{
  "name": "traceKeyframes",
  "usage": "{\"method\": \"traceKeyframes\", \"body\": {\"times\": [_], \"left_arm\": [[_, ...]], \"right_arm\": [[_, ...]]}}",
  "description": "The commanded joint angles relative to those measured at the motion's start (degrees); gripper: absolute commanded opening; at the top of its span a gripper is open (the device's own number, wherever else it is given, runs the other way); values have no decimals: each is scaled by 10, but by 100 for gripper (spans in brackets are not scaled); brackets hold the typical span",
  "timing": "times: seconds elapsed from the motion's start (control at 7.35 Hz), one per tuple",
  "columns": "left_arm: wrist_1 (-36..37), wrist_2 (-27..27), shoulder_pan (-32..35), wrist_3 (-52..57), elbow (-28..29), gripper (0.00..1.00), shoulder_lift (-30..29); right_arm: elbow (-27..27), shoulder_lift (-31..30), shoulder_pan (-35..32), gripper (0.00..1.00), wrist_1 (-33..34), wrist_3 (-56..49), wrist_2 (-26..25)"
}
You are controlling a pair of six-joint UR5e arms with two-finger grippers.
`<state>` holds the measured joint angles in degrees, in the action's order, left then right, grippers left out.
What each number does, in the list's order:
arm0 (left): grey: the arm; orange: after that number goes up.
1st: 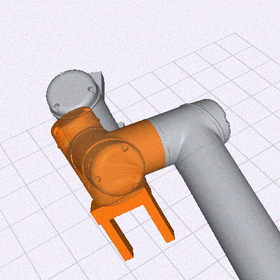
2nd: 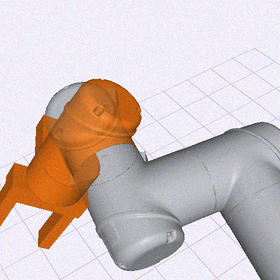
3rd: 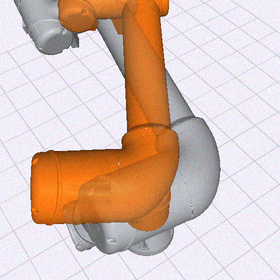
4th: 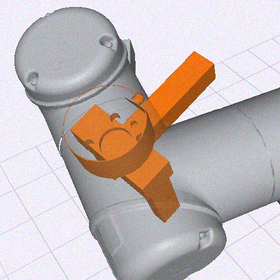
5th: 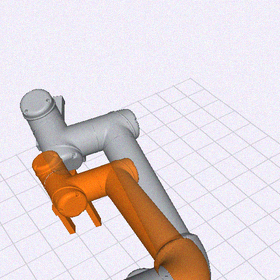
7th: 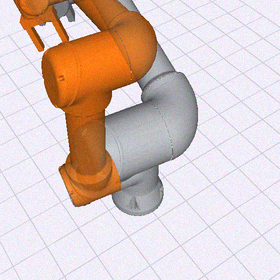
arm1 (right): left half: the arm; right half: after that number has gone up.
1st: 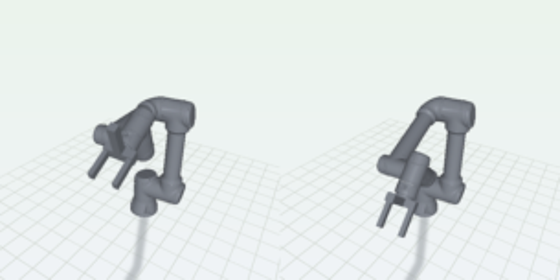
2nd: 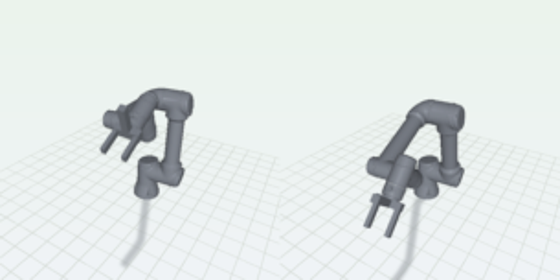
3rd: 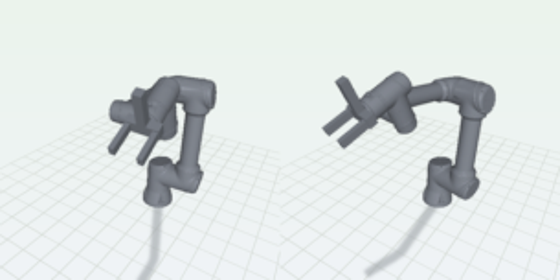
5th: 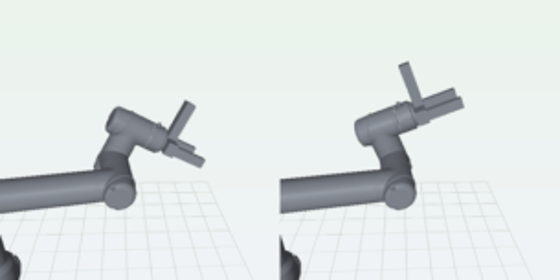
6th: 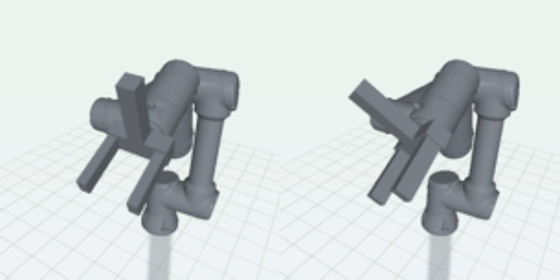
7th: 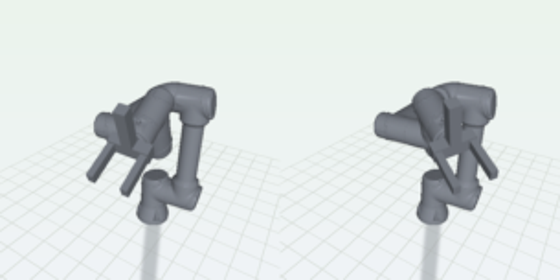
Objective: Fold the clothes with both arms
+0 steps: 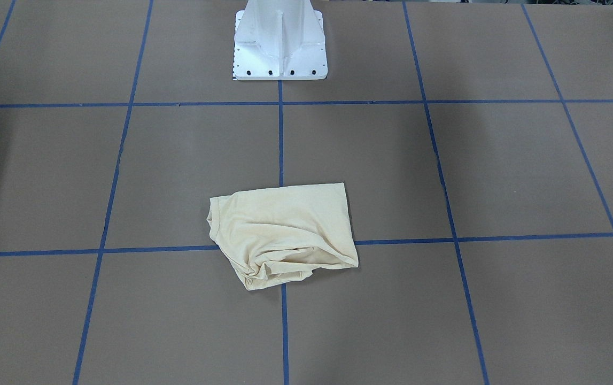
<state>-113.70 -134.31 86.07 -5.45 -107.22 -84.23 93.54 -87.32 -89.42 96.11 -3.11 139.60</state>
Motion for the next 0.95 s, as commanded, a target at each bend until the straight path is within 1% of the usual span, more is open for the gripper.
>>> {"method": "traceKeyframes", "body": {"times": [0.0,0.14,0.27,0.41,0.82], "left_arm": [[1,-1,1,0,-4,100,1],[1,-1,1,0,-1,100,1],[1,0,0,-1,32,100,1],[1,-3,1,-3,54,100,0],[4,-8,0,-4,66,100,-1]], "right_arm": [[-1,-8,0,100,0,-1,0],[0,-9,0,100,0,0,-9],[17,-10,-1,100,0,2,-13],[18,-13,0,100,0,3,-13],[18,-14,0,100,0,3,-12]]}}
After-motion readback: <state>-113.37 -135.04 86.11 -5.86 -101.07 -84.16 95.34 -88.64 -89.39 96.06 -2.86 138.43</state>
